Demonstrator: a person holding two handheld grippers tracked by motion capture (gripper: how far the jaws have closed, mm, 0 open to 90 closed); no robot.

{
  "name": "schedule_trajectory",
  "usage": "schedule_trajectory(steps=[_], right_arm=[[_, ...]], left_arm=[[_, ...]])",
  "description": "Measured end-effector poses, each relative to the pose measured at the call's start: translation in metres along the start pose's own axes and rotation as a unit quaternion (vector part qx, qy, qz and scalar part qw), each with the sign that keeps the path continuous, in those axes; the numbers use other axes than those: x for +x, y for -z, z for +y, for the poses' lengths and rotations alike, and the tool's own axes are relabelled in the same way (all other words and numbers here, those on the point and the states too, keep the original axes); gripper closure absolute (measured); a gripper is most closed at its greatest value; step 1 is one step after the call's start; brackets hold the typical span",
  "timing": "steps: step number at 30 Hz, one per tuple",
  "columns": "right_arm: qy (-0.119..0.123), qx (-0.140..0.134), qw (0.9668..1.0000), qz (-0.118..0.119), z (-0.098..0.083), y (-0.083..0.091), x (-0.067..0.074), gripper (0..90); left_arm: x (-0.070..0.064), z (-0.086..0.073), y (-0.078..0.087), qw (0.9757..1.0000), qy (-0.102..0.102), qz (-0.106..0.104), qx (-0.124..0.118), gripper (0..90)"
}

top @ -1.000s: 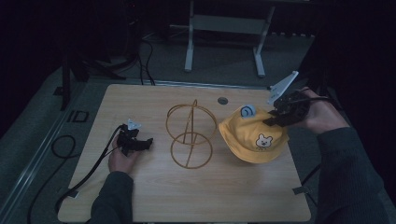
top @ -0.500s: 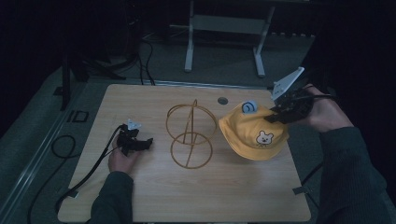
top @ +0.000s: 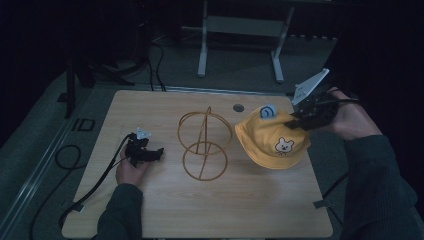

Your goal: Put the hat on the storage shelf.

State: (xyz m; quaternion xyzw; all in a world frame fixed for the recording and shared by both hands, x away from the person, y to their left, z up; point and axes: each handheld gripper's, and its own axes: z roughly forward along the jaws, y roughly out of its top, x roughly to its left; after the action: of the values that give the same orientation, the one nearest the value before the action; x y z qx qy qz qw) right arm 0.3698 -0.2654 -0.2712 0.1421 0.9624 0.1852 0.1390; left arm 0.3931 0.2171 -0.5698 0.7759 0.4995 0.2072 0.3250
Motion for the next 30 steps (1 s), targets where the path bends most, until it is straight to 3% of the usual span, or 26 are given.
schedule_trajectory(steps=[15,30], right_arm=[[-0.007,-0.022,0.9997,0.003,0.0028,0.0066,-0.0033,74.5],[-0.017,-0.038,0.9991,-0.009,0.0052,0.0098,-0.0067,74.5]], left_arm=[[0.0,0.0,0.0,1.0,0.0,0.0,0.0,15.3],[0.0,0.0,0.0,1.0,0.0,0.0,0.0,15.3]])
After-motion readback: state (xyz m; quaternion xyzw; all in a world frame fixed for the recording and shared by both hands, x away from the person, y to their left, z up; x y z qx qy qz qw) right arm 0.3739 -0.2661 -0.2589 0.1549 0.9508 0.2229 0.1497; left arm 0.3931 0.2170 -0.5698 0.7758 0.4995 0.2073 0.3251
